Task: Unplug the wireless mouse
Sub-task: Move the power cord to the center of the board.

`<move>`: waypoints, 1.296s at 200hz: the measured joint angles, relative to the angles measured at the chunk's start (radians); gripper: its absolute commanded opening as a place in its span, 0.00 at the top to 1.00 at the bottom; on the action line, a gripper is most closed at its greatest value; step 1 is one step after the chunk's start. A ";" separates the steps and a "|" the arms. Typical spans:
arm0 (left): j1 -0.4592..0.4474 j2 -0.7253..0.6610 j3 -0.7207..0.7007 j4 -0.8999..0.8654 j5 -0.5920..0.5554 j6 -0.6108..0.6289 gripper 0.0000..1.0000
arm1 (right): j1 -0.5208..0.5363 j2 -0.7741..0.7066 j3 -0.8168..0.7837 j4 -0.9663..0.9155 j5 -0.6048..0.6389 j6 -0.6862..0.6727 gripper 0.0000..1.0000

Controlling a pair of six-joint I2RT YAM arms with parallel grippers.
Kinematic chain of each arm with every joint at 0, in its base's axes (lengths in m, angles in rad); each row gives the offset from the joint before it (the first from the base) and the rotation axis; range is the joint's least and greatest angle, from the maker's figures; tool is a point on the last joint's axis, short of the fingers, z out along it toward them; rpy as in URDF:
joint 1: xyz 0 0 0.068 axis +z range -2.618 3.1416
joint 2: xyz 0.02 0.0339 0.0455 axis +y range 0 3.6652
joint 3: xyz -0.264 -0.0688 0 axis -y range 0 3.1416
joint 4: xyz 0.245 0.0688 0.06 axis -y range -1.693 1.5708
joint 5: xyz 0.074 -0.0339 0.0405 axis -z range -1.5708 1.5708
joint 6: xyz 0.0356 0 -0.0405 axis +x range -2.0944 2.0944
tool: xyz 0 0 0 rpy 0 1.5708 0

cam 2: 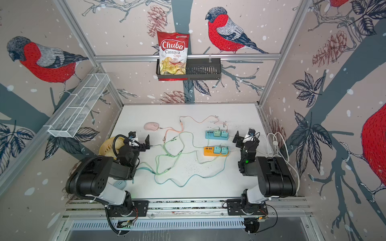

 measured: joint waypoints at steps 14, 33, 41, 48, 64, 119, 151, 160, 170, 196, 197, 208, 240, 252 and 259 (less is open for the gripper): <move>0.000 0.000 0.000 0.000 0.000 0.000 0.00 | 0.007 -0.002 -0.003 0.000 0.000 -0.001 0.00; 0.000 0.000 0.000 0.000 0.000 0.000 0.01 | 0.013 -0.003 -0.005 0.000 0.000 -0.001 0.00; 0.000 0.000 0.000 0.000 0.000 0.000 0.01 | 0.013 -0.003 -0.005 0.001 0.000 -0.001 0.00; 0.000 0.000 0.000 0.000 0.000 0.000 0.00 | 0.013 -0.003 -0.005 0.001 0.000 -0.001 0.00; 0.000 0.000 0.000 0.000 0.000 0.000 0.00 | 0.013 -0.003 -0.005 0.001 0.000 -0.001 0.00; 0.000 0.000 0.026 -0.020 -0.084 -0.029 0.00 | 0.013 -0.003 -0.005 0.001 0.000 -0.001 0.00; 0.000 0.000 0.023 -0.024 -0.153 -0.054 0.00 | 0.012 -0.003 -0.005 0.001 0.000 -0.001 0.00; 0.000 0.000 0.023 -0.024 -0.159 -0.057 0.00 | 0.012 -0.003 -0.005 0.001 0.000 -0.001 0.00; 0.000 0.000 0.023 -0.024 -0.165 -0.062 0.00 | 0.010 -0.003 -0.005 0.001 0.000 -0.001 0.00; 0.000 0.000 0.023 -0.024 -0.180 -0.071 0.00 | 0.011 -0.004 -0.007 0.001 0.001 -0.001 0.00; 0.000 0.000 0.023 -0.024 -0.180 -0.071 0.00 | 0.013 -0.004 -0.007 0.002 0.002 -0.001 0.00; -0.001 -0.024 0.025 -0.048 -0.180 -0.070 0.00 | 0.037 -0.031 -0.015 -0.001 0.056 -0.003 0.00; -0.029 -0.217 0.208 -0.312 -0.210 -0.068 0.01 | 0.141 -0.265 0.194 -0.301 0.190 0.031 0.00; -0.055 -0.282 0.293 -0.397 -0.208 -0.058 0.00 | 0.134 -0.306 0.296 -0.384 0.204 0.103 0.00; -0.074 -0.319 0.339 -0.443 -0.193 -0.045 0.00 | 0.126 -0.310 0.343 -0.450 0.208 0.164 0.00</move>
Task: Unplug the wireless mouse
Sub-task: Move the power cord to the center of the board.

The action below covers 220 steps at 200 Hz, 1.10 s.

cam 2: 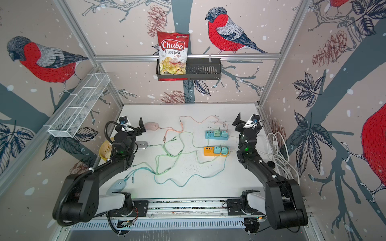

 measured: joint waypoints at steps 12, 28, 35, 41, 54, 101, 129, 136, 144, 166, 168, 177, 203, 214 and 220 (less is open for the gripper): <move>-0.033 -0.055 0.092 -0.082 0.064 0.014 0.00 | -0.033 0.018 0.070 -0.125 -0.047 0.112 0.00; -0.053 -0.115 0.217 -0.175 0.204 0.023 0.00 | -0.092 0.055 0.116 -0.270 -0.206 0.220 0.00; -0.053 -0.141 0.271 -0.218 0.258 0.014 0.00 | -0.088 0.066 0.125 -0.313 -0.276 0.249 0.00; -0.053 -0.159 0.305 -0.249 0.288 -0.002 0.00 | -0.053 0.070 0.135 -0.354 -0.338 0.260 0.00; -0.053 -0.202 0.354 -0.317 0.332 -0.041 0.01 | 0.076 0.070 0.175 -0.440 -0.402 0.243 0.00; -0.053 -0.431 0.240 -0.539 0.341 -0.175 0.01 | 0.664 0.116 0.349 -0.602 -0.388 0.002 0.00; -0.051 -0.580 0.207 -0.674 0.270 -0.227 0.02 | 0.886 0.282 0.448 -0.692 -0.359 -0.112 0.00; -0.051 -0.607 0.208 -0.708 0.261 -0.237 0.02 | 0.930 0.334 0.486 -0.706 -0.357 -0.135 0.00; -0.051 -0.631 0.211 -0.744 0.249 -0.246 0.02 | 0.972 0.394 0.533 -0.723 -0.353 -0.159 0.02; -0.051 -0.678 0.225 -0.850 0.235 -0.271 0.02 | 1.067 0.586 0.700 -0.785 -0.346 -0.218 0.13; -0.051 -0.682 0.227 -0.860 0.233 -0.272 0.02 | 1.073 0.605 0.719 -0.792 -0.347 -0.221 0.14; -0.051 -0.700 0.232 -0.897 0.224 -0.276 0.02 | 1.099 0.694 0.809 -0.821 -0.354 -0.241 0.17; -0.051 -0.740 0.248 -0.958 0.206 -0.290 0.02 | 1.156 0.890 1.043 -0.909 -0.382 -0.266 0.21; -0.051 -0.745 0.255 -0.977 0.194 -0.295 0.02 | 1.174 0.955 1.131 -0.949 -0.394 -0.271 0.23; -0.051 -0.746 0.257 -0.985 0.193 -0.296 0.02 | 1.182 0.988 1.177 -0.970 -0.398 -0.276 0.24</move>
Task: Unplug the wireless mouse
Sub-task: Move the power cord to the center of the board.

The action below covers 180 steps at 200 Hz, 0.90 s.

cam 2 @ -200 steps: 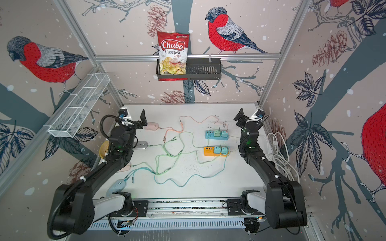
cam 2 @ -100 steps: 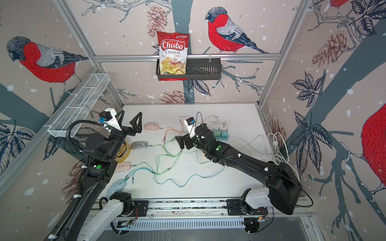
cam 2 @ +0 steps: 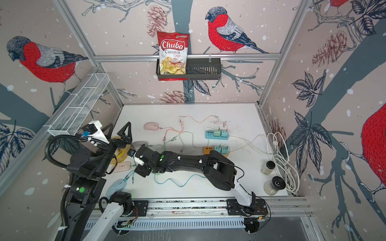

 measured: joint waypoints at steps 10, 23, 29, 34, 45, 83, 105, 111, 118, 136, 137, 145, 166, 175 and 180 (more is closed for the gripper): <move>0.000 0.001 0.006 -0.012 -0.002 0.000 0.02 | 0.009 0.044 0.060 -0.032 -0.008 -0.017 0.29; 0.000 0.006 0.014 -0.020 -0.004 0.002 0.02 | 0.011 0.089 0.120 -0.074 -0.035 -0.026 0.34; 0.000 0.011 0.021 -0.021 -0.006 0.002 0.02 | 0.011 0.103 0.139 -0.093 -0.036 -0.034 0.36; 0.000 0.014 0.026 -0.023 -0.009 0.002 0.02 | 0.011 0.114 0.155 -0.108 -0.040 -0.042 0.39; 0.000 0.018 0.037 -0.028 -0.019 0.010 0.02 | 0.008 0.138 0.187 -0.131 -0.049 -0.043 0.44; 0.000 0.035 0.044 -0.029 -0.019 0.010 0.02 | 0.004 0.224 0.289 -0.211 -0.074 -0.047 0.44; 0.000 0.044 0.034 -0.029 -0.002 0.016 0.02 | 0.003 0.245 0.299 -0.244 -0.077 -0.050 0.45; 0.000 0.045 0.030 -0.029 0.004 0.016 0.02 | 0.002 0.246 0.296 -0.247 -0.076 -0.050 0.45; 0.000 0.045 0.027 -0.029 0.005 0.016 0.02 | -0.001 0.246 0.291 -0.248 -0.076 -0.049 0.45; 0.000 0.048 0.024 -0.027 0.007 0.010 0.02 | -0.010 0.247 0.277 -0.250 -0.056 -0.042 0.46; 0.000 0.049 0.024 -0.027 0.008 0.009 0.02 | -0.010 0.247 0.277 -0.250 -0.055 -0.042 0.46; 0.000 0.051 0.024 -0.027 0.013 0.008 0.02 | -0.016 0.247 0.269 -0.249 -0.039 -0.039 0.46; 0.000 0.061 0.021 -0.023 0.031 0.005 0.02 | -0.025 0.247 0.244 -0.244 -0.001 -0.034 0.46; 0.000 0.064 0.018 -0.015 0.031 0.001 0.02 | -0.026 0.247 0.236 -0.245 0.007 -0.030 0.46; 0.000 0.065 0.015 -0.011 0.031 -0.001 0.02 | -0.026 0.247 0.232 -0.245 0.008 -0.025 0.47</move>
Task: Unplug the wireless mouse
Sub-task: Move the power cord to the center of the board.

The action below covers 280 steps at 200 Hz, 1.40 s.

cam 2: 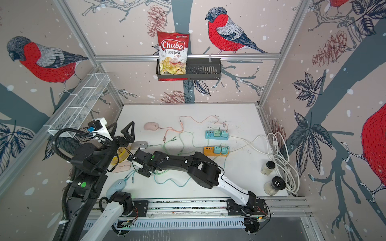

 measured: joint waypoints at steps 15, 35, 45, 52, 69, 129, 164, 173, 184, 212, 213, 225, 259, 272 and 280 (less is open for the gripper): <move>0.000 0.005 -0.003 0.005 0.005 -0.005 0.02 | -0.003 0.000 -0.009 0.001 0.000 0.008 0.53; 0.000 0.010 -0.005 0.008 0.023 -0.015 0.02 | -0.010 -0.001 -0.026 0.013 -0.011 0.014 0.67; 0.000 0.011 -0.005 0.009 0.024 -0.017 0.02 | -0.012 -0.003 -0.034 0.024 -0.011 0.015 0.70; 0.000 0.011 -0.005 0.011 0.024 -0.018 0.02 | -0.013 -0.005 -0.040 0.031 -0.011 0.016 0.71; 0.000 0.014 -0.005 0.023 0.024 -0.019 0.02 | -0.007 -0.014 -0.061 0.050 -0.003 0.016 0.74; 0.000 0.029 -0.010 0.037 0.026 -0.025 0.02 | 0.057 -0.127 -0.246 0.077 0.090 0.068 0.90; 0.000 0.066 -0.013 0.063 0.055 -0.054 0.03 | 0.061 -0.275 -0.478 0.126 0.150 0.146 0.98; 0.000 0.075 -0.013 0.077 0.068 -0.062 0.03 | 0.055 -0.314 -0.539 0.135 0.165 0.169 0.99; 0.000 0.085 -0.014 0.089 0.082 -0.074 0.03 | 0.043 -0.358 -0.607 0.151 0.179 0.195 1.00; 0.000 0.122 -0.020 0.122 0.148 -0.102 0.04 | 0.005 -0.475 -0.777 0.182 0.225 0.247 1.00; 0.000 0.123 -0.020 0.123 0.151 -0.102 0.03 | 0.004 -0.479 -0.782 0.182 0.227 0.247 1.00; 0.000 0.144 -0.020 0.136 0.187 -0.108 0.03 | -0.014 -0.536 -0.853 0.178 0.249 0.256 1.00; 0.000 0.188 -0.029 0.165 0.268 -0.140 0.03 | -0.088 -0.702 -1.016 0.136 0.305 0.286 0.99; 0.000 0.197 -0.029 0.188 0.286 -0.148 0.03 | -0.122 -0.761 -1.060 0.127 0.317 0.296 0.97; -0.001 0.201 -0.029 0.195 0.291 -0.151 0.03 | -0.139 -0.788 -1.082 0.125 0.322 0.299 0.93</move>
